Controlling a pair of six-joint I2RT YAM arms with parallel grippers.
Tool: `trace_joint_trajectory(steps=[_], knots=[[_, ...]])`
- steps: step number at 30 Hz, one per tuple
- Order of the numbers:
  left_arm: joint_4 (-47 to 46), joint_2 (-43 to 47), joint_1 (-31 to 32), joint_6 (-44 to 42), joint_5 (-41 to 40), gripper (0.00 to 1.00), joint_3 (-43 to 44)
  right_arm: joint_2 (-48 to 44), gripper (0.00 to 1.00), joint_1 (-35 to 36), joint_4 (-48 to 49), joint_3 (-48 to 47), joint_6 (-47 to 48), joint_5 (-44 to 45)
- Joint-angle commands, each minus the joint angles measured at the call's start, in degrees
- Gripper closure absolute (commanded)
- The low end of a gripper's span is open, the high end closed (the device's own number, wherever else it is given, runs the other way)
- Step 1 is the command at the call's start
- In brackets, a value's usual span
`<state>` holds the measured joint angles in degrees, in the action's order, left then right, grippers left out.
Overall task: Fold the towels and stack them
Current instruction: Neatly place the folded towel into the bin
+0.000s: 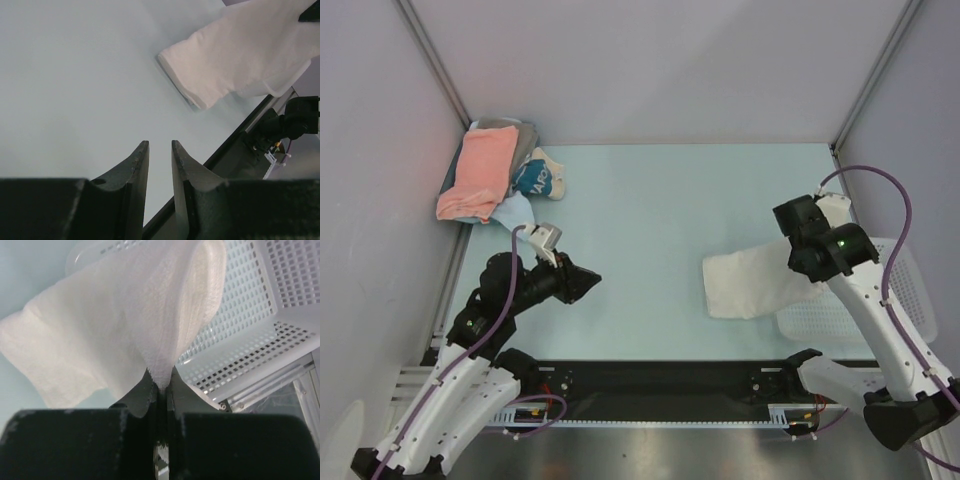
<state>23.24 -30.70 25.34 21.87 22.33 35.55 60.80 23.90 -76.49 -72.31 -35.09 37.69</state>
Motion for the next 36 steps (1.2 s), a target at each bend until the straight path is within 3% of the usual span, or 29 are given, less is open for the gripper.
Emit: trace_joint_trajectory(steps=[1, 14, 25, 29, 36], knots=[[-1.71, -0.15, 1.11, -1.39, 0.70, 0.70, -0.04, -1.55, 1.00, -5.77, 5.70, -0.12, 8.01, -3.32], [-2.15, -0.50, 2.17, -1.39, 1.14, 0.70, -0.13, -7.09, 1.00, -33.03, 19.18, 5.43, 28.76, -18.26], [-1.98, 0.20, 3.31, -1.30, 1.14, 0.70, -0.13, -10.17, 1.00, -42.97, 28.14, 12.37, 34.56, -24.24], [-1.98, 0.64, 3.83, -1.30, 0.88, 0.70, -0.13, -10.52, 1.00, -47.54, 29.81, 13.60, 36.74, -30.11], [-2.06, 1.34, 4.19, -1.21, 0.44, 0.69, -0.22, -8.69, 1.00, -51.32, 35.09, 17.64, 37.47, -30.22]])
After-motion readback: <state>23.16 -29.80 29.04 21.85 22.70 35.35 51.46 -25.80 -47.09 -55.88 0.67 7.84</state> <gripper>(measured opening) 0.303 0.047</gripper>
